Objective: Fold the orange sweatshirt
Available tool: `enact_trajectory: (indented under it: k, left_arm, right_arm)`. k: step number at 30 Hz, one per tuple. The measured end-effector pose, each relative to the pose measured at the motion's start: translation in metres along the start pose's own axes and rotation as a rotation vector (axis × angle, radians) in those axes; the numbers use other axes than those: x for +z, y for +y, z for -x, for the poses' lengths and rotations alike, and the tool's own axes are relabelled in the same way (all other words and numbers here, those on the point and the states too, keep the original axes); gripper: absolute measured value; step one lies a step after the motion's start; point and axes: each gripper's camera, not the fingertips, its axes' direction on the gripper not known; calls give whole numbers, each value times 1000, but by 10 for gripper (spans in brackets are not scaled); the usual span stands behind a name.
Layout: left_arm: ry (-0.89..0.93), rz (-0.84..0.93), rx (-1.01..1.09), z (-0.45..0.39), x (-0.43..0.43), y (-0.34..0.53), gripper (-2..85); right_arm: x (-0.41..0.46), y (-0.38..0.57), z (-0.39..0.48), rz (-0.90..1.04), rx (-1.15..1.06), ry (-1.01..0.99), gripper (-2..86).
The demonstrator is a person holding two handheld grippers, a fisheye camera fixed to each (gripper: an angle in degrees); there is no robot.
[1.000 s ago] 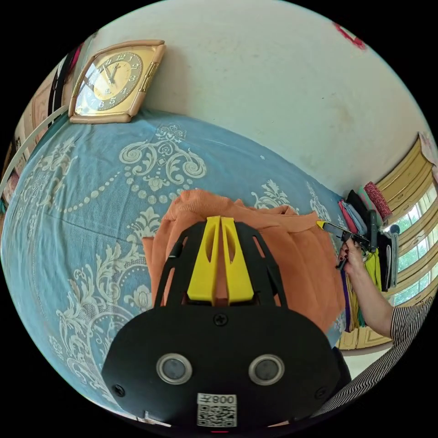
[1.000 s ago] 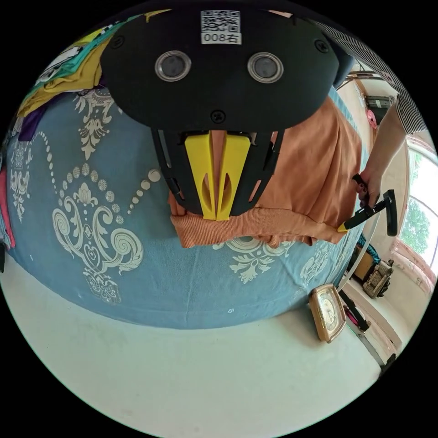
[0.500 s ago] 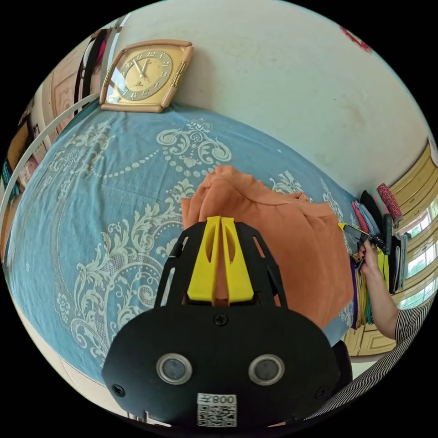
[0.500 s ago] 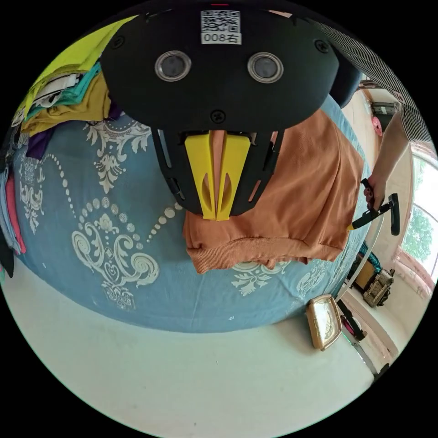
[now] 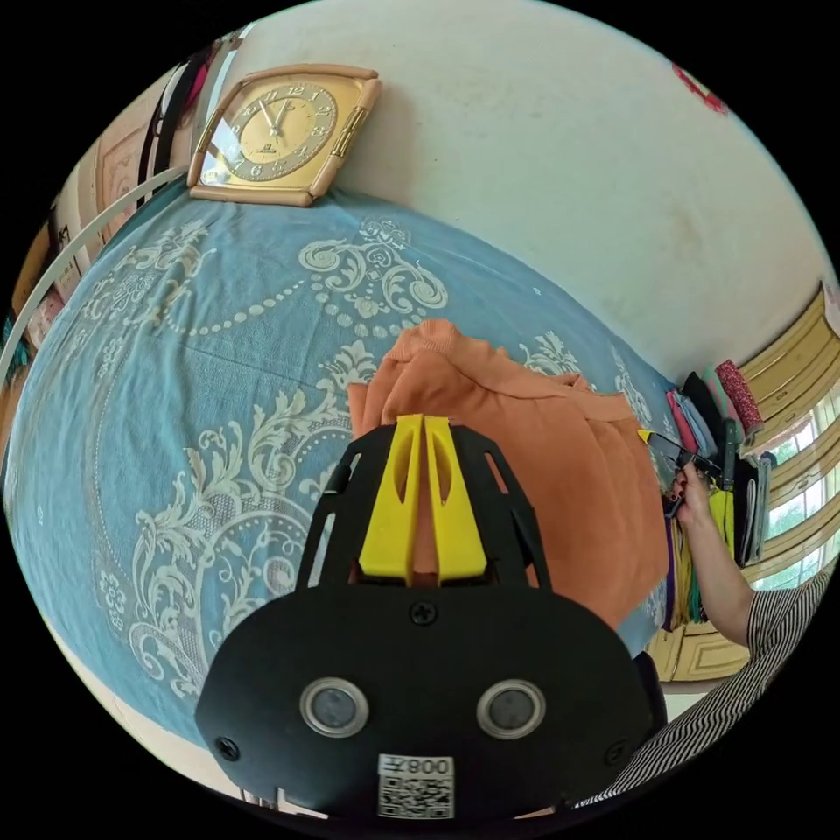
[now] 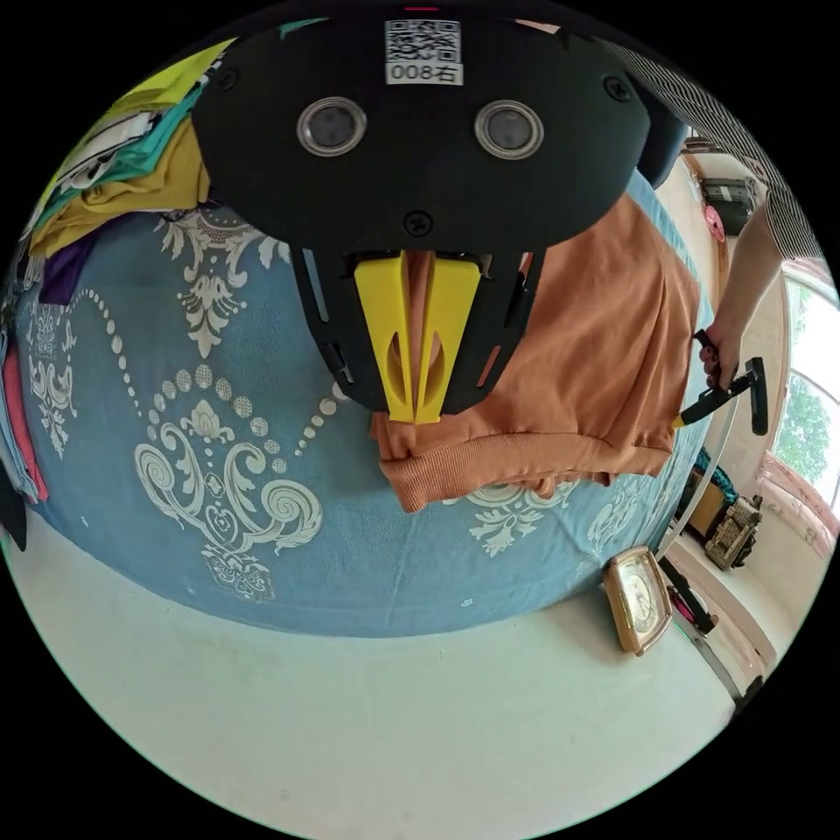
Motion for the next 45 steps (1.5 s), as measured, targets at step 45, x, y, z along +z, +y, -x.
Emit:
enact_trajectory:
  k: [45]
  left_arm:
    - [14,120,-206,15,-152,213,5]
  right_arm:
    - [12,276,-64,332,189,-541,15]
